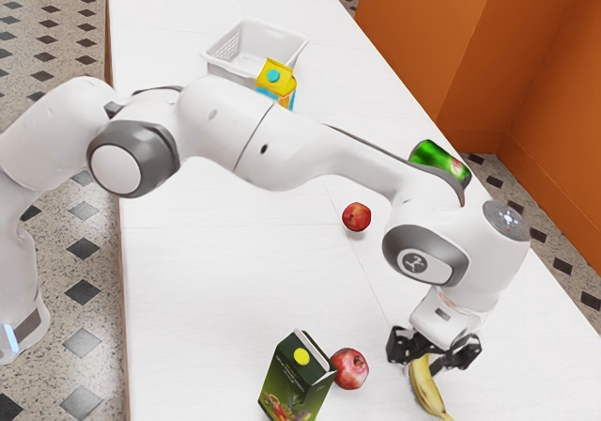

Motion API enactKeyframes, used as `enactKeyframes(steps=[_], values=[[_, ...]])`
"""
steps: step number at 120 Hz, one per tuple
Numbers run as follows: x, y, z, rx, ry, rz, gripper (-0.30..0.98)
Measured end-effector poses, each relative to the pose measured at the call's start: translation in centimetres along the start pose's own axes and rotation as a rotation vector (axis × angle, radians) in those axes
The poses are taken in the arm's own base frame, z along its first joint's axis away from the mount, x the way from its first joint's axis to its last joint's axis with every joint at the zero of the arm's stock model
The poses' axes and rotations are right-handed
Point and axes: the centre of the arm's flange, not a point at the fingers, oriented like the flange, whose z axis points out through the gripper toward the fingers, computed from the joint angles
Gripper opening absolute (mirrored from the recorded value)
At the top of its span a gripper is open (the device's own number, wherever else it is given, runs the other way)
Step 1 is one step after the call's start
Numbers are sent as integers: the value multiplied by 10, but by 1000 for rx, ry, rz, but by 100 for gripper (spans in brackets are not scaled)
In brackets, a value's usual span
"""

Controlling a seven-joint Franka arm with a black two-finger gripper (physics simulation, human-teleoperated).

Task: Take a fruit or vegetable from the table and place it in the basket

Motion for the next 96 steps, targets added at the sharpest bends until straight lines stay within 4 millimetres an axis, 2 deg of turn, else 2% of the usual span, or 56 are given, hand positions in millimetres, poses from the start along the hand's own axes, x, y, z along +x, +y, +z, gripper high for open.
enactKeyframes(steps=[11,26,40,50,55,60,68,80,91,96], values=[[-1,-1,0,3,2,-1,21],[-5,-3,-1,13,10,-14,16],[-26,-8,-10,27,16,-51,16],[-47,-8,-35,49,16,-85,15],[-71,-6,-60,67,13,-119,16],[-104,-1,-92,92,9,-165,16],[-157,9,-131,114,0,-239,17],[-228,27,-168,119,-14,-340,17],[-330,53,-188,106,-29,-489,17],[-369,66,-195,98,-33,-547,17]])
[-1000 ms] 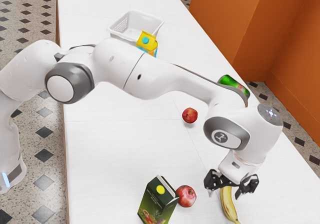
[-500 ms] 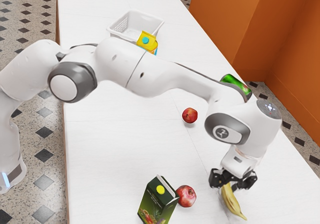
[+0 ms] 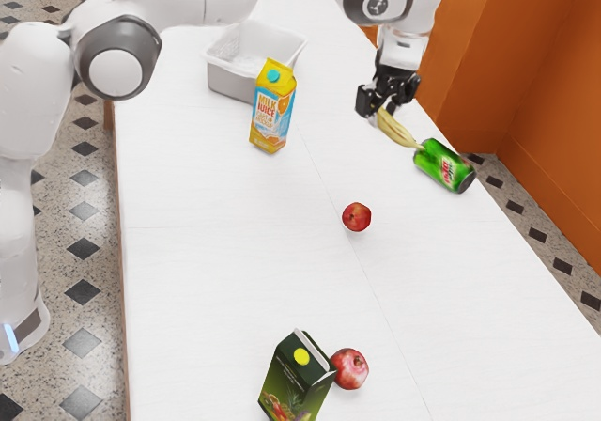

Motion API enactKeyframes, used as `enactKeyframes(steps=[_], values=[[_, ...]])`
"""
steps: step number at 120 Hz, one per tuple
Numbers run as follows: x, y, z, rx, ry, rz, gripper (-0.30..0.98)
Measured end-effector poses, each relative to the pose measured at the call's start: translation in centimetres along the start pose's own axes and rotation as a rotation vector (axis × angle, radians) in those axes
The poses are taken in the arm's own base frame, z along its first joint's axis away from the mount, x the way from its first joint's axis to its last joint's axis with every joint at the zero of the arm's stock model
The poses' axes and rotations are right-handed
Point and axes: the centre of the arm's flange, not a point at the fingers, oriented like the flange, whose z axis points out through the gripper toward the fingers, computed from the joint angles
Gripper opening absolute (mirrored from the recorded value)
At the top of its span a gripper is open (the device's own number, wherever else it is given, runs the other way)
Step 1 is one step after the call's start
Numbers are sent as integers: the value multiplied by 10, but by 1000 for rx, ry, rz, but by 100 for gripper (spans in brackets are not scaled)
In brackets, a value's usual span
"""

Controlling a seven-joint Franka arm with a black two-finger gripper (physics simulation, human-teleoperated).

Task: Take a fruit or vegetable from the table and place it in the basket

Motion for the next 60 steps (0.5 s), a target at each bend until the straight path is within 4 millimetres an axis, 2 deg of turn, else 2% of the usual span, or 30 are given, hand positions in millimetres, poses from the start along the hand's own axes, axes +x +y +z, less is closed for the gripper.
enactKeyframes(steps=[11,25,33,41,53,60], values=[[-65,0,-30,10,-14,-89,18],[-107,16,-65,11,-28,-143,17],[-146,27,-87,13,-37,-197,17],[-206,37,-100,5,-40,-287,18],[-320,57,-106,-18,-56,-464,18],[-376,74,-107,-31,-64,-555,18]])
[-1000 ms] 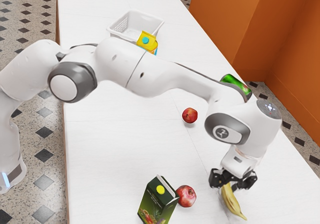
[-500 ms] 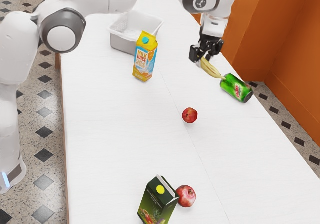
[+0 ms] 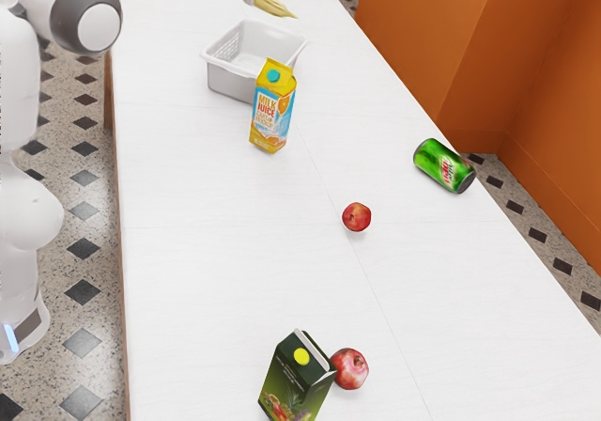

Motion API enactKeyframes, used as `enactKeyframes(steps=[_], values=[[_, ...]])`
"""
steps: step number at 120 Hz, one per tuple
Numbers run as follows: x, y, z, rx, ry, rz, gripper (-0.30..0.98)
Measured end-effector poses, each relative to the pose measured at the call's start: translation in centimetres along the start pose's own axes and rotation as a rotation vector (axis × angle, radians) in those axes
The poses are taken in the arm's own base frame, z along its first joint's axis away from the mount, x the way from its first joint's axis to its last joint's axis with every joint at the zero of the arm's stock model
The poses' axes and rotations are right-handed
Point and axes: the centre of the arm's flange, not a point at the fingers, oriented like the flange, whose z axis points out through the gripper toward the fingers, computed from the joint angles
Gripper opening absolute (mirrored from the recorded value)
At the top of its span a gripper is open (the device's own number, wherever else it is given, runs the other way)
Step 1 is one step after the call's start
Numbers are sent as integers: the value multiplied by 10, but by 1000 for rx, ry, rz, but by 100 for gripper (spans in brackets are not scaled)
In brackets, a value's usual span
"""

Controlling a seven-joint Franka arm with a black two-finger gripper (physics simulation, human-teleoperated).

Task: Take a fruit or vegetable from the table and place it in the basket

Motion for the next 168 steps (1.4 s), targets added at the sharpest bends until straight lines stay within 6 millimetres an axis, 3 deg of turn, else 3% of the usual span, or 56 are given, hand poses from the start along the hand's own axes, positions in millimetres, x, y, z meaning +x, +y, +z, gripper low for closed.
enactKeyframes(steps=[15,24,36,61,107,141,168], values=[[-114,-17,7,-10,-9,-177,17],[-140,-20,9,-13,-2,-210,17],[-138,-22,14,-18,7,-190,18],[-132,-39,44,-52,19,-153,17],[-121,-46,60,-68,27,-107,17],[-163,-71,108,-95,31,-163,17],[-136,-79,122,-91,47,-114,16]])
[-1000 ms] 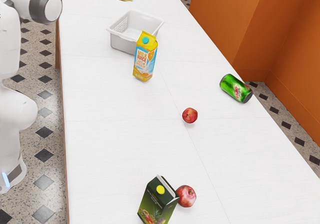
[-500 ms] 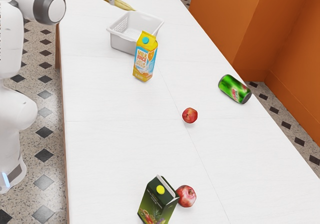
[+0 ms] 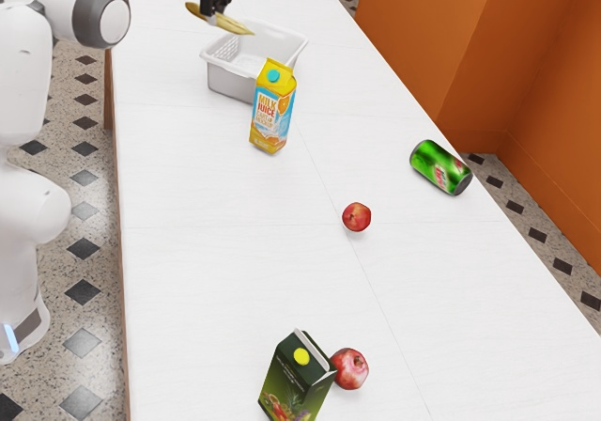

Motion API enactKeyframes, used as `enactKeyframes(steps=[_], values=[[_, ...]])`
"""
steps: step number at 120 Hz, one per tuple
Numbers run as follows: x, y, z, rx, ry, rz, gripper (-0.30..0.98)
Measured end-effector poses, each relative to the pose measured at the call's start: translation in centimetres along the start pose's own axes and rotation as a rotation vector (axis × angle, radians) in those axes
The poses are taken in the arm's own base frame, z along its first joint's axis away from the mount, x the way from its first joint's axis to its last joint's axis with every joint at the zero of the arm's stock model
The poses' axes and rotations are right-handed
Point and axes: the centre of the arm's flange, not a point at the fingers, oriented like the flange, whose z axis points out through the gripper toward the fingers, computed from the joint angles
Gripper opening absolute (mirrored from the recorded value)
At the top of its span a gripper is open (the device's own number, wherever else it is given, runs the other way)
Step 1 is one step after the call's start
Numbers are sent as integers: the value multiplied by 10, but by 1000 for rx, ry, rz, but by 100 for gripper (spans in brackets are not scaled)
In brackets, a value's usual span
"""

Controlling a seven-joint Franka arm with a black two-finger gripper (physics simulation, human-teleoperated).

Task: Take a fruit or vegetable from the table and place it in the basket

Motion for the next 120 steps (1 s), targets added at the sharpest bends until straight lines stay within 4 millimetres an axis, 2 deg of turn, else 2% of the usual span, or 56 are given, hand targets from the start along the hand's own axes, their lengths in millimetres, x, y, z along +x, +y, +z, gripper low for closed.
enactKeyframes(steps=[15,36,48,54,67,75,96,120], values=[[6,0,10,-16,6,9,16],[41,5,14,-25,23,62,16],[48,6,16,-27,27,72,16],[42,3,16,-21,28,63,17],[-10,-18,33,-9,42,-18,16],[-25,-26,38,17,52,-39,16],[2,-35,31,105,85,15,16],[8,-44,28,178,100,41,16]])
